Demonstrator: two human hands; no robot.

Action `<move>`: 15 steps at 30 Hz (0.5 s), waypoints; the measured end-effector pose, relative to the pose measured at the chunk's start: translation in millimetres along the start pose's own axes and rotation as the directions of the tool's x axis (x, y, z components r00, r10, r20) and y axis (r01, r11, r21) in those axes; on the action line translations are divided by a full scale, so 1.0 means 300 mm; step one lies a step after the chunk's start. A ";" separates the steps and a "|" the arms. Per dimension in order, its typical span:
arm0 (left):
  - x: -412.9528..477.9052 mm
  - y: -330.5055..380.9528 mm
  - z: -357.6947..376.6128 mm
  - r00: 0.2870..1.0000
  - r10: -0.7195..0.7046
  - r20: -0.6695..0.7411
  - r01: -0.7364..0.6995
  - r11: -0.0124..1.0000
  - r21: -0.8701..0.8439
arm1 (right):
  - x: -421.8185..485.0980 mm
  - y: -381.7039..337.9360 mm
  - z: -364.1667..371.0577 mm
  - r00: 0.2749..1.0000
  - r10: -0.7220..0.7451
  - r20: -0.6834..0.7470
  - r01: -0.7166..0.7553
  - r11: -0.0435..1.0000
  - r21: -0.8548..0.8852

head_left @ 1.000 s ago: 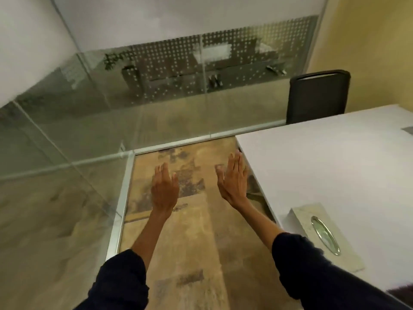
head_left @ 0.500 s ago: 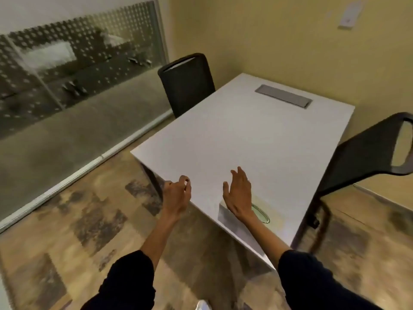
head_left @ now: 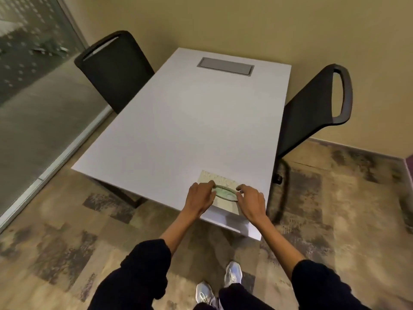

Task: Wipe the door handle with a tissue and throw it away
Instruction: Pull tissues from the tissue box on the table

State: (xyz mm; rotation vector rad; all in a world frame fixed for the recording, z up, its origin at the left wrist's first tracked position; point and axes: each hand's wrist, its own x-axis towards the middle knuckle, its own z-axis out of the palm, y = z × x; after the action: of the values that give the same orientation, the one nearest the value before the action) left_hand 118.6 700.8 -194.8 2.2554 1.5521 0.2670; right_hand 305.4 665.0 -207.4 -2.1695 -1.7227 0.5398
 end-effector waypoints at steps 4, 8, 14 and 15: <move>0.037 0.035 0.048 0.993 0.001 0.117 -0.005 0.999 0.034 | 0.013 0.001 0.007 0.999 0.011 0.042 -0.010 1.000 -0.006; 0.067 0.049 0.087 0.988 0.012 0.151 -0.017 0.999 0.036 | 0.028 0.011 0.029 0.996 0.015 0.087 -0.013 1.000 -0.022; 0.114 0.039 0.110 0.978 0.017 0.208 -0.021 1.000 0.020 | 0.044 0.005 0.074 0.993 0.028 0.117 -0.024 0.999 -0.028; 0.125 0.036 0.110 0.975 0.026 0.221 -0.030 0.999 0.016 | 0.050 0.002 0.077 0.992 0.024 0.122 -0.020 0.999 -0.035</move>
State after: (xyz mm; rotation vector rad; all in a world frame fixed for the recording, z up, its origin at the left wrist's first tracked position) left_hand 153.8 725.3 -222.5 2.2362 1.4139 0.0077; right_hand 297.9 679.9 -229.6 -2.2226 -1.7845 0.6677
